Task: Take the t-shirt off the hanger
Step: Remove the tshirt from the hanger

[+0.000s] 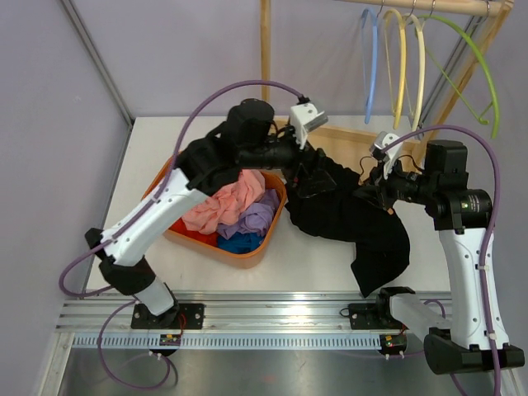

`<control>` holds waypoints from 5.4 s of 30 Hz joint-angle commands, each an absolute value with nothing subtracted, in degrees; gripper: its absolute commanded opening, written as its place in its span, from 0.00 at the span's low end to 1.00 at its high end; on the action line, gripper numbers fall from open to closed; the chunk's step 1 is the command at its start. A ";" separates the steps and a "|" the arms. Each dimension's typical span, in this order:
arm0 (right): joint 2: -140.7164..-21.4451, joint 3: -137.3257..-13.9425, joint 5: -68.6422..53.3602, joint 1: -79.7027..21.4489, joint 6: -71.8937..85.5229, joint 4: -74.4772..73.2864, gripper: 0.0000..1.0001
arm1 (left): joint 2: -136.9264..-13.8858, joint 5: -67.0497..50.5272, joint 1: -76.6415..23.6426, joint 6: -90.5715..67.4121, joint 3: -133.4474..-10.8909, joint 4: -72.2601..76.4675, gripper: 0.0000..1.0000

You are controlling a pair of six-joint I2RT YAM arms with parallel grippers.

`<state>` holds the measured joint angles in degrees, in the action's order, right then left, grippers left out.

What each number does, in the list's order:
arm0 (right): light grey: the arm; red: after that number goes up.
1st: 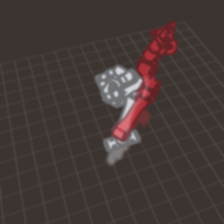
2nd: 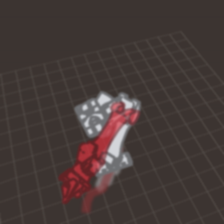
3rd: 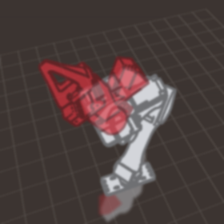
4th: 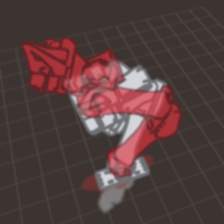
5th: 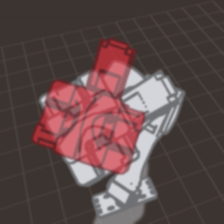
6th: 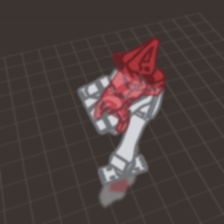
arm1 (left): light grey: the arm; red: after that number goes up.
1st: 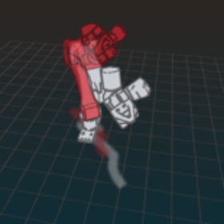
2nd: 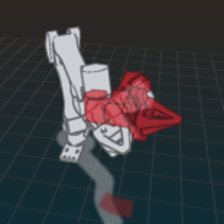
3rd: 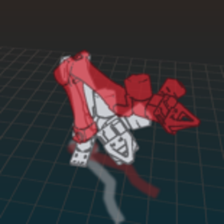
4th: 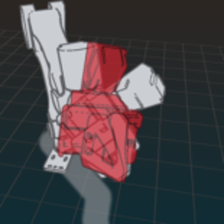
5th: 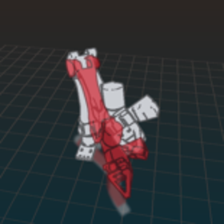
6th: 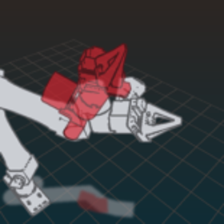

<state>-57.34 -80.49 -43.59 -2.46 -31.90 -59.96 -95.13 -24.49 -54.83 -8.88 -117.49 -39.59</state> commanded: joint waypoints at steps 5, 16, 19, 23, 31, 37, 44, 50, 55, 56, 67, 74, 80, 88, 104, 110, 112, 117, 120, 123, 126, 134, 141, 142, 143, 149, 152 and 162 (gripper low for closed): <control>-59.75 -83.75 -49.74 -2.20 -49.72 -67.30 0.00 | -81.04 -14.92 -54.40 21.78 -110.05 -47.29 0.93; -65.39 -91.23 -54.67 -2.20 -75.67 -87.45 0.00 | -88.85 -19.77 -58.35 33.66 -109.42 -45.62 0.91; -66.00 -92.55 -55.81 -2.20 -78.57 -89.73 0.00 | -91.66 -20.13 -59.93 33.14 -110.21 -44.92 0.89; -66.36 -93.60 -56.86 -2.29 -81.12 -92.19 0.00 | -94.74 -15.74 -60.64 32.35 -111.00 -43.68 0.76; -65.57 -92.20 -55.46 -2.37 -82.62 -92.72 0.00 | -96.07 -15.03 -60.64 29.18 -111.10 -41.14 0.15; -65.48 -91.85 -56.77 -2.37 -78.94 -91.24 0.00 | -95.27 -17.49 -60.64 26.99 -108.11 -40.35 0.00; -66.53 -94.20 -49.85 -2.29 -42.93 -68.59 0.58 | -91.85 -17.22 -58.28 13.91 -104.16 -37.10 0.00; -65.75 -97.65 -36.40 -1.41 -18.74 -55.93 0.95 | -89.82 -21.70 -52.48 -5.25 -98.18 -29.36 0.00; -62.76 -95.02 -27.96 -1.14 -7.13 -52.91 0.99 | -90.44 -22.33 -50.80 -17.56 -96.42 -24.18 0.00; -62.75 -94.23 -27.08 -1.06 -5.73 -53.87 0.99 | -90.09 -21.98 -50.71 -19.06 -95.98 -23.30 0.00; -66.00 -86.22 -18.54 3.52 12.65 -54.40 0.84 | -85.34 -20.39 -49.75 -25.40 -94.22 -19.60 0.00; -68.55 -86.13 -20.22 3.52 18.27 -48.70 0.77 | -83.85 -21.53 -49.57 -27.33 -92.99 -17.49 0.00; -67.86 -83.68 -17.58 3.52 22.76 -41.32 0.68 | -82.71 -21.80 -49.22 -27.51 -91.94 -17.40 0.00; -64.25 -79.98 -15.30 3.78 20.92 -36.47 0.00 | -81.12 -21.53 -48.25 -27.86 -89.21 -16.52 0.00; -67.85 -74.10 -18.44 21.88 4.32 -33.48 0.00 | -67.95 -27.07 -43.69 -10.36 -84.56 -26.13 0.00; -68.29 -66.89 -22.06 24.16 -2.98 -35.33 0.00 | -64.60 -28.91 -41.05 -15.81 -81.39 -14.78 0.00; -68.90 -65.57 -23.46 25.39 -4.38 -35.07 0.00 | -64.42 -30.40 -40.35 -17.04 -81.21 -13.54 0.00; -68.99 -64.78 -33.39 27.33 -12.29 -38.84 0.00 | -64.43 -32.33 -38.94 -18.98 -80.08 -10.65 0.00; -70.56 -63.99 -30.60 27.42 -10.55 -38.32 0.00 | -63.81 -35.67 -38.06 -23.46 -77.18 -2.31 0.00; -72.77 -65.39 -30.75 30.66 -7.83 -37.27 0.00 | -64.68 -43.56 -37.79 -23.47 -78.74 -0.87 0.00; -73.83 -67.85 -33.57 31.46 -8.95 -37.44 0.00 | -64.69 -44.12 -37.18 -20.57 -79.98 -6.59 0.00; -79.10 -72.42 -37.17 33.05 -8.78 -39.63 0.00 | -63.28 -52.03 -34.01 -25.48 -78.58 2.11 0.00; -82.79 -74.27 -54.57 33.05 -19.85 -51.57 0.00 | -65.04 -51.24 -33.93 -30.40 -74.02 9.73 0.00; -83.05 -74.35 -54.84 33.05 -20.21 -52.03 0.00 | -65.47 -51.68 -33.93 -32.59 -73.40 13.67 0.00; -82.88 -74.53 -54.93 33.13 -21.00 -52.73 0.00 | -65.83 -51.94 -34.01 -33.04 -72.95 14.58 0.00; -75.69 -73.39 -53.88 32.52 -23.90 -50.27 0.00 | -70.05 -55.63 -34.54 -32.24 -73.74 14.66 0.00; -76.72 -73.04 -53.35 31.29 -25.31 -52.55 0.00 | -71.27 -55.46 -34.54 -39.27 -72.07 25.55 0.00; -79.37 -74.79 -59.48 31.73 -29.34 -58.27 0.03 | -71.28 -50.37 -34.63 -36.14 -74.01 19.45 0.00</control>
